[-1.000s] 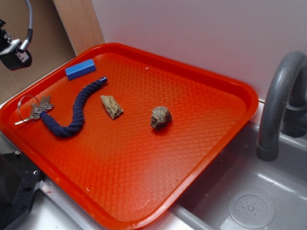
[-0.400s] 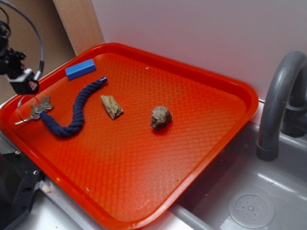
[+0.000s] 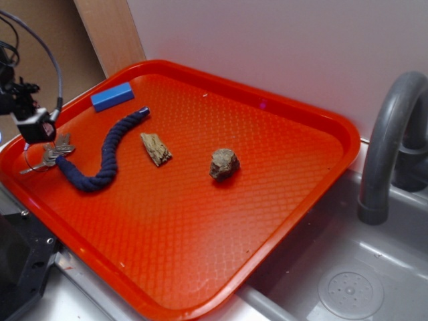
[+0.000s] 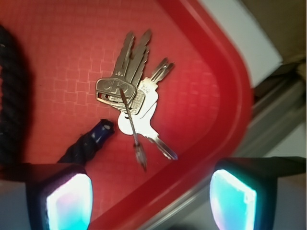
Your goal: Grab the silver keys.
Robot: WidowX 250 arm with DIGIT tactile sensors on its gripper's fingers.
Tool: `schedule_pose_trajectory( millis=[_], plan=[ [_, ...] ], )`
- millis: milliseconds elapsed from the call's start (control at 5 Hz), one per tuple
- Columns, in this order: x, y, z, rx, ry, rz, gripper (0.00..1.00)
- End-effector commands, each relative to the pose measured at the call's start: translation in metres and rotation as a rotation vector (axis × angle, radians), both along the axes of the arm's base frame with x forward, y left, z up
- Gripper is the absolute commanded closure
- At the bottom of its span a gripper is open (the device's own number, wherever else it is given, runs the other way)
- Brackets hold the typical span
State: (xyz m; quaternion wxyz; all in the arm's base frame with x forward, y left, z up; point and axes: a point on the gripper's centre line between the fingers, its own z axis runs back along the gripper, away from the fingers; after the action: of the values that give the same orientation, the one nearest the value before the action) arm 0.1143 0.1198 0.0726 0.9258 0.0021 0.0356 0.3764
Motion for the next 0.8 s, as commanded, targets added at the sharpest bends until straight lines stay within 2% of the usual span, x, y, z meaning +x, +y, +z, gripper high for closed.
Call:
schedule_pose_trajectory(
  millis=[0, 200, 400, 600],
  plan=[
    [0.01, 0.002, -0.007, -0.002, 0.001, -0.016, 0.0],
    [0.035, 0.002, -0.026, -0.022, 0.03, -0.01, 0.0],
    [0.038, -0.001, -0.041, -0.027, 0.038, -0.041, 0.0],
    [0.033, -0.002, -0.04, -0.037, 0.051, 0.036, 1.0]
  ],
)
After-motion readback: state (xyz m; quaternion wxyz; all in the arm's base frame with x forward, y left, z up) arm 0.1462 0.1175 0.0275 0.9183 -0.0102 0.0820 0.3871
